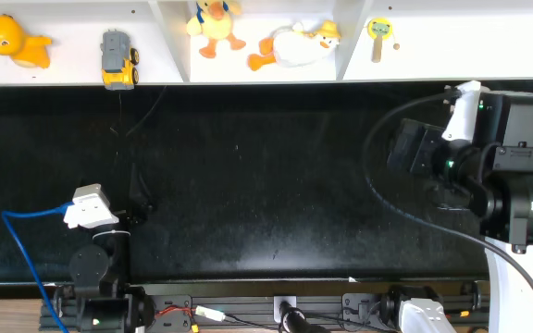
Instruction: Store Toys
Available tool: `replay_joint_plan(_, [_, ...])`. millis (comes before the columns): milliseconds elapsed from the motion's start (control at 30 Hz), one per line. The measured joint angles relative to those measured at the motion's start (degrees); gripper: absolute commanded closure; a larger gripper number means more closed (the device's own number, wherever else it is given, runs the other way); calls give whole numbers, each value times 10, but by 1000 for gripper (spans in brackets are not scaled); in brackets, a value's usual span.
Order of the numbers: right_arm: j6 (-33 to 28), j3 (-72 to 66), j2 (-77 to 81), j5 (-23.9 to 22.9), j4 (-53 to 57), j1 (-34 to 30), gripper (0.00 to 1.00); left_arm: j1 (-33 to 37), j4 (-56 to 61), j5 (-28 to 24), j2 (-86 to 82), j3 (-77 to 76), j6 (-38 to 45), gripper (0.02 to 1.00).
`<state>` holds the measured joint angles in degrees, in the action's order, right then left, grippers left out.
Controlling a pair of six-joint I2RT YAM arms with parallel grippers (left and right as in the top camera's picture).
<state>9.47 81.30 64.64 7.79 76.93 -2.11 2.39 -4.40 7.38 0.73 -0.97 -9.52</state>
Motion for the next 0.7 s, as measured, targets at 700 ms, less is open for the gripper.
replay_joint_plan(700, [-32,0,175,-108,-20,-324,5,0,0,0,0,0,0,20])
